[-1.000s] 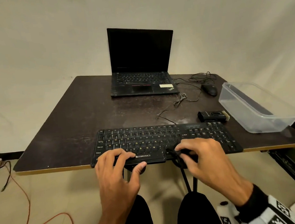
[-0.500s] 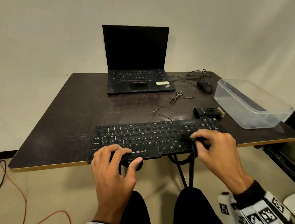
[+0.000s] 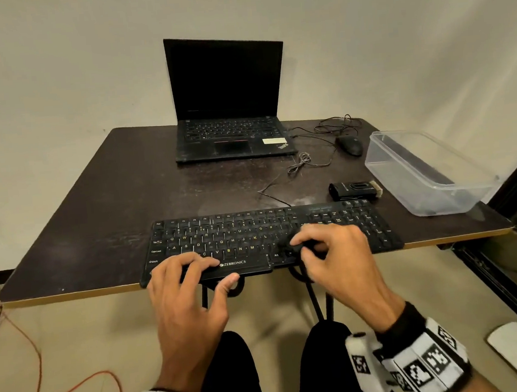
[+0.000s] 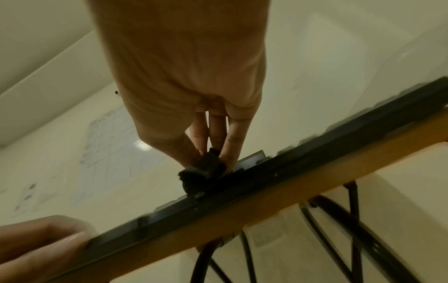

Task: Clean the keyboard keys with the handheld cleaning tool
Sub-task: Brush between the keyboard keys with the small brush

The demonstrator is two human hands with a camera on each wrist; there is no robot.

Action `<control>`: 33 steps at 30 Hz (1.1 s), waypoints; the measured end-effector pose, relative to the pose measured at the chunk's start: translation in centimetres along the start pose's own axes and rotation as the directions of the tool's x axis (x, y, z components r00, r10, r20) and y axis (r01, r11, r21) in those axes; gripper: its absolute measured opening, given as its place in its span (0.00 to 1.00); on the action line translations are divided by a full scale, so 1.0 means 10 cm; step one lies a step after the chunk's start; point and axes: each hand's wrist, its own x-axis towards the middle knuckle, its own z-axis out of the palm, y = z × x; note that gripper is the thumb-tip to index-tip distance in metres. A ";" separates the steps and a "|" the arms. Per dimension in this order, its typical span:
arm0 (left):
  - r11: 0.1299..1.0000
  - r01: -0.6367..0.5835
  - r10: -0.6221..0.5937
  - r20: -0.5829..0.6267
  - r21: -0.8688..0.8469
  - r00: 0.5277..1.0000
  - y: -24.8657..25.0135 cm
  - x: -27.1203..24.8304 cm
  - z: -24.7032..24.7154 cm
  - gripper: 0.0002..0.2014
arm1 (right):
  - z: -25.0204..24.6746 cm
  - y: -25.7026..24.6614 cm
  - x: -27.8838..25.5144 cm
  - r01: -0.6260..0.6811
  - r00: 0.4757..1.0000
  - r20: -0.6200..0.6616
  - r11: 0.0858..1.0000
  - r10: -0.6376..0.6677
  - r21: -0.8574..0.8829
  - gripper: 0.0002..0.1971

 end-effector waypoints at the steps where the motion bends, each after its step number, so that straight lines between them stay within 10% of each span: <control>1: 1.000 -0.001 0.001 0.002 0.001 1.000 0.00 0.00 0.00 0.17 | -0.03 0.06 0.09 -0.065 0.997 -0.032 0.998 0.064 -0.024 0.14; 20: 1.000 -0.015 0.015 -0.002 -0.005 1.000 0.00 0.00 0.00 0.16 | -0.06 0.17 0.63 -0.258 0.965 -0.007 0.952 0.260 -0.168 0.15; 26: 1.000 -0.003 0.003 -0.008 -0.018 1.000 0.01 0.00 0.00 0.16 | 0.24 -0.11 0.64 -0.047 0.989 0.133 0.987 0.068 -0.151 0.14; 33: 1.000 0.003 -0.003 -0.005 -0.023 1.000 0.01 0.00 0.00 0.15 | 0.17 0.15 0.81 -0.265 0.963 -0.011 0.933 0.271 -0.245 0.17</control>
